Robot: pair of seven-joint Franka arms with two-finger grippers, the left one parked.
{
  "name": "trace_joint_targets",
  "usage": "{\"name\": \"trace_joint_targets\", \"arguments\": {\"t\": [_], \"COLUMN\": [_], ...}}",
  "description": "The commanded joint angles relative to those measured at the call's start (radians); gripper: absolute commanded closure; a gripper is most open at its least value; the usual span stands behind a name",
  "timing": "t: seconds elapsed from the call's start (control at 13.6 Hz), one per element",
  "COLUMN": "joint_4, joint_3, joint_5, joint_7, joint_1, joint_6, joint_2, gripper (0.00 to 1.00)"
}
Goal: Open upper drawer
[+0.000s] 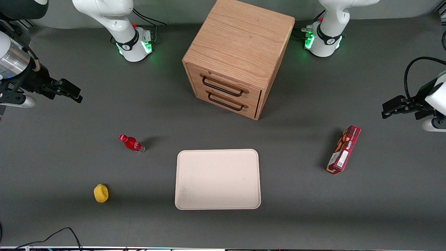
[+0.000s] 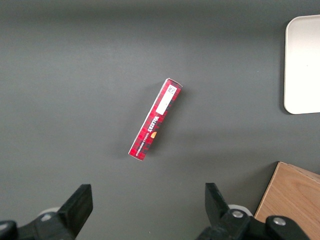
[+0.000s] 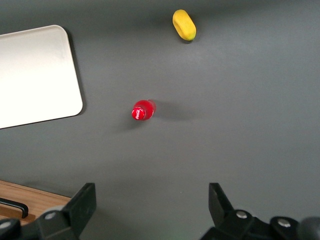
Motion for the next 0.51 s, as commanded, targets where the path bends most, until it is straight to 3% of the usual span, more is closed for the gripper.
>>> {"name": "trace_joint_targets", "arguments": {"t": [0.0, 0.44], "joint_4": [0.002, 0.081], "joint_3": [0.000, 0.020], "joint_5": [0.003, 0.017], "joint_7": [0.025, -0.067], "joint_1": [-0.001, 0.016], "joint_6": [-0.012, -0.011], "joint_2": [-0.010, 0.058], "gripper": [0.00, 0.00]}}
